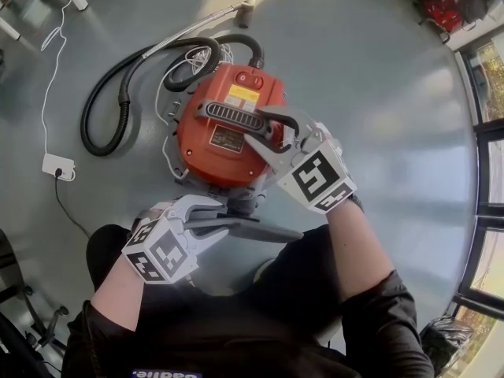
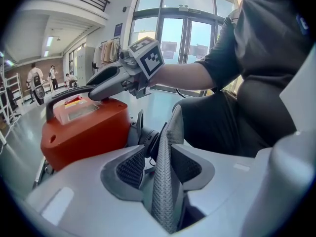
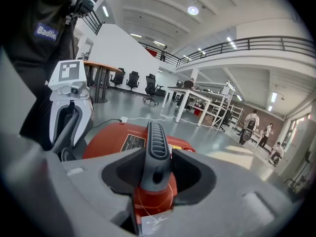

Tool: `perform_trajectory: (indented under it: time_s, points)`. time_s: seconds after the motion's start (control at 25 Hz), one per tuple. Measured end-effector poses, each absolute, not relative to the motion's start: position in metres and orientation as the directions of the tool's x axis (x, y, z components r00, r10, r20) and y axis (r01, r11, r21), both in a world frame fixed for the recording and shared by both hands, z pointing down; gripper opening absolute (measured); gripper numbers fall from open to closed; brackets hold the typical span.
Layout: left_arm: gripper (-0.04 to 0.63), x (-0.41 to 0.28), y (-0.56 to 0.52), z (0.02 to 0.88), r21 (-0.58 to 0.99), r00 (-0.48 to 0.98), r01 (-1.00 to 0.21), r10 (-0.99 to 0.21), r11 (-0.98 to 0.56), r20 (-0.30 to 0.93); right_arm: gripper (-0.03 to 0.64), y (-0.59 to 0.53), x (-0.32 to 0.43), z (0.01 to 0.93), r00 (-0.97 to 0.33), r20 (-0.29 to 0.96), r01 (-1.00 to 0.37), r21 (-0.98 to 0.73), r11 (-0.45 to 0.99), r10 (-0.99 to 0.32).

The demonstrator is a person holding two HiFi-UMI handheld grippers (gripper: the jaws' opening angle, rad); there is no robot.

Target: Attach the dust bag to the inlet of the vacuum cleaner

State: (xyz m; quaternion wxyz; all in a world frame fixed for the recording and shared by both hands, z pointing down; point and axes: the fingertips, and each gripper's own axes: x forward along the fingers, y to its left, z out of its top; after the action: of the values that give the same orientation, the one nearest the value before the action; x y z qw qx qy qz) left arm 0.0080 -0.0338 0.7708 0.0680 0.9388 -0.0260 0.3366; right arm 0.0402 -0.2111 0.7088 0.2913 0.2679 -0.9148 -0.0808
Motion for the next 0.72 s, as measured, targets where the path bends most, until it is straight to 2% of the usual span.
perform_trajectory:
  time_s: [0.2,0.48,0.64,0.72]
  points:
    - [0.216,0.003,-0.033,0.761,0.107,0.785,-0.073,0.009,-0.992,0.619,0.144,-0.210,0.040,0.709,-0.682,0.490,-0.445,0.312,0.840,-0.543]
    - [0.196,-0.010,-0.052,0.715,0.113,0.861,-0.133,-0.059,-0.985,0.506,0.144,-0.185,0.061,0.676,-0.666,0.476,-0.420,0.397,0.816,-0.574]
    - [0.158,-0.015,-0.069,0.685,0.108,0.886,-0.172,-0.106,-0.979,0.451,0.124,-0.162,0.086,0.643,-0.710,0.339,-0.572,0.232,0.787,-0.617]
    - [0.122,-0.019,-0.080,0.669,0.085,0.889,-0.216,-0.160,-0.973,0.430,0.097,-0.152,0.095,0.634,-0.697,0.332,-0.613,0.183,0.768,-0.635]
